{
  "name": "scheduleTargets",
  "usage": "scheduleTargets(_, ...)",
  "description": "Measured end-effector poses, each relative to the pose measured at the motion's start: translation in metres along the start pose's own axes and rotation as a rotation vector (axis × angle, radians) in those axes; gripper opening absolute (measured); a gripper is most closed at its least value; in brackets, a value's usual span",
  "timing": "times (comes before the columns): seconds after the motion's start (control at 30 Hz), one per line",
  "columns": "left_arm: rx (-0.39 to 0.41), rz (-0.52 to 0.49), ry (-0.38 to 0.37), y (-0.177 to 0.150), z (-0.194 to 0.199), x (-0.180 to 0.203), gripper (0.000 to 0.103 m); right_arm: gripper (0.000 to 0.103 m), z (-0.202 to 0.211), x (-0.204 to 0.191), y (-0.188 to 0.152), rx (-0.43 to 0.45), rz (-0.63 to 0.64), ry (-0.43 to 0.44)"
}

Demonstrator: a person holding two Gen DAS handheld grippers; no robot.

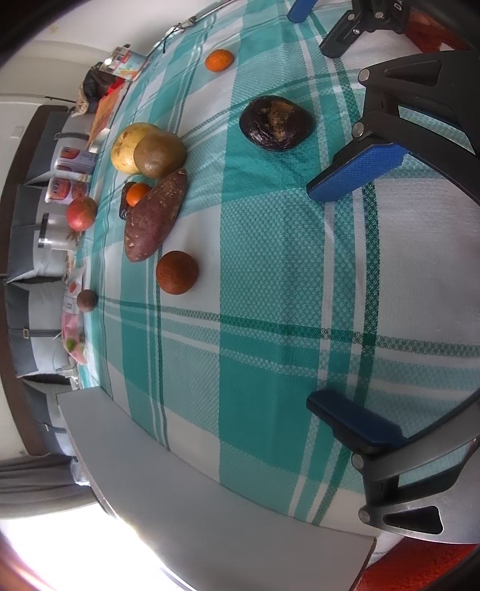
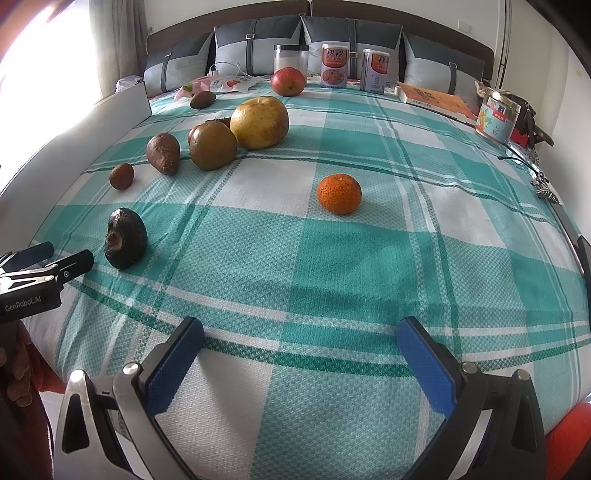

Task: Organize fruits
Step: 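Move the left tool toward the brown round fruit while the right tool approaches the dark purple fruit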

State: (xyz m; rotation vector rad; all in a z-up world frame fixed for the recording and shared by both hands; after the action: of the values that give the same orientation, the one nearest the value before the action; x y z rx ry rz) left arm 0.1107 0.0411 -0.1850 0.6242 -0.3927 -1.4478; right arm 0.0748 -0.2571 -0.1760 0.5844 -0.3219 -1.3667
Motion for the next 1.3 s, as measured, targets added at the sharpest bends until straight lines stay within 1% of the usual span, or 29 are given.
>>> scheduleTargets(0.17,0.015,-0.002,-0.004,0.0001,0.0002,0.0001,0.103,0.103,-0.0005,-0.0002,-0.0005,0.002,0.009,0.005)
scheduleTargets(0.37,0.004,-0.011,-0.006,0.0009,-0.0004,0.0012,0.103,0.103,-0.0008,-0.0006,-0.0004,0.002,0.019,0.014)
scheduleTargets(1.3,0.01,0.0,0.0,0.0043,-0.0026,0.0007,0.103,0.103,-0.0011,-0.0012,-0.0006,0.005,0.023,0.019)
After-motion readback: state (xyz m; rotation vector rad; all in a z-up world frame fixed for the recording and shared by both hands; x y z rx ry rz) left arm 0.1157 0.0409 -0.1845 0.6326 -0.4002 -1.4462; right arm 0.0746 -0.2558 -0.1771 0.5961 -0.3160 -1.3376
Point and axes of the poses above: each gripper's, at about its wrist camera, not at the fingertips, and z roughly against the way its jaws point, x to its right, y to its top, the point moved 8 cm from there along -z, roughly the way its jaws point, and after that the axes turned 8 degrees about y, right-handed, at the moved point
